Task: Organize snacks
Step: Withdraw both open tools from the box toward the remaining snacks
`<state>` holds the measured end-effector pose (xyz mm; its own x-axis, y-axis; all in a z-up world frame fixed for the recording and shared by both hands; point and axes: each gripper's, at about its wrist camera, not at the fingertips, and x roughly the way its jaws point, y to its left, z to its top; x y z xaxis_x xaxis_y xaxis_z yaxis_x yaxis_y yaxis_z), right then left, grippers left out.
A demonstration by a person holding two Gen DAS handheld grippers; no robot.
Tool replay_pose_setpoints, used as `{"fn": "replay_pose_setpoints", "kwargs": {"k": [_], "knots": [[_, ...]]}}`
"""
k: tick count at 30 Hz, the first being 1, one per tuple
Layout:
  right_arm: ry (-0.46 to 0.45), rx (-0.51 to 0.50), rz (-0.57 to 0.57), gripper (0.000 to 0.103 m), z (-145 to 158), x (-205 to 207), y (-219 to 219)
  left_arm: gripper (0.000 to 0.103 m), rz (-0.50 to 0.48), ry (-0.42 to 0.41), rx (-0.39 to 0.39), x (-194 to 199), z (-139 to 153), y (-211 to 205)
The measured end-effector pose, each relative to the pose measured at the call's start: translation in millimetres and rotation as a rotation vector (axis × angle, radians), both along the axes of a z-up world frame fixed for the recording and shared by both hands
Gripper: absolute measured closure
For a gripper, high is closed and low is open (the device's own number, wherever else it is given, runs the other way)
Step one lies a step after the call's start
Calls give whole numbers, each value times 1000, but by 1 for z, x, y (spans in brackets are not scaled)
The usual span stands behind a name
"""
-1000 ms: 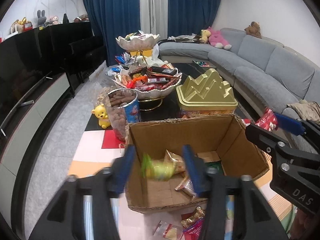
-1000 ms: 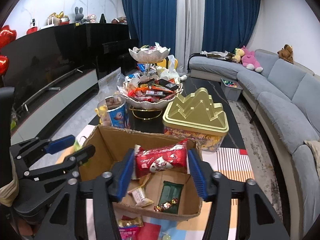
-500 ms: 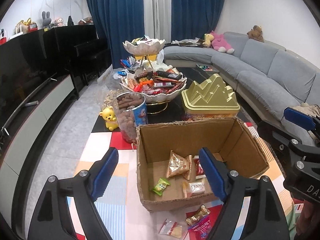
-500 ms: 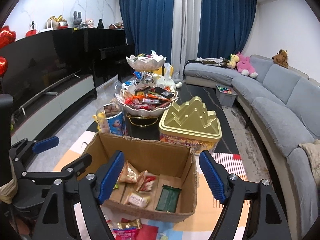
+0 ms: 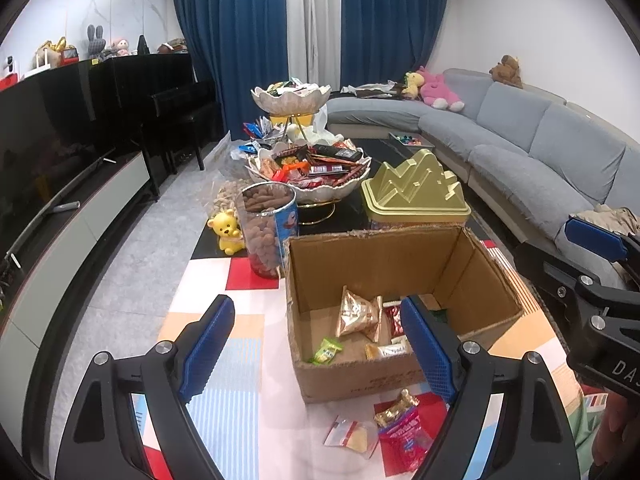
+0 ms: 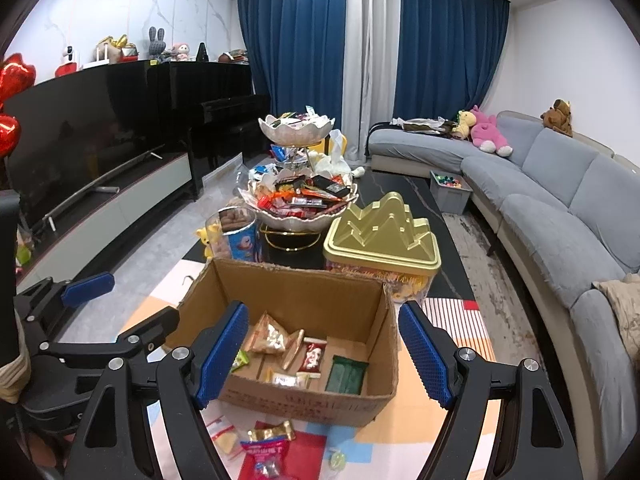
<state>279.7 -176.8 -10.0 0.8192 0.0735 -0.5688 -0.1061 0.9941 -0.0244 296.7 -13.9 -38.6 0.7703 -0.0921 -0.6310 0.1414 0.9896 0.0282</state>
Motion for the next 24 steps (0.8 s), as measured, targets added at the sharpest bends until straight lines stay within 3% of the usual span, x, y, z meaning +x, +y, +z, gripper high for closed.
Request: {"fn": "replay_pose_setpoints", "kwargs": {"k": [24], "knots": [[74, 2, -2, 25, -34, -37, 10, 18, -61, 40, 21, -45, -32, 9]]}}
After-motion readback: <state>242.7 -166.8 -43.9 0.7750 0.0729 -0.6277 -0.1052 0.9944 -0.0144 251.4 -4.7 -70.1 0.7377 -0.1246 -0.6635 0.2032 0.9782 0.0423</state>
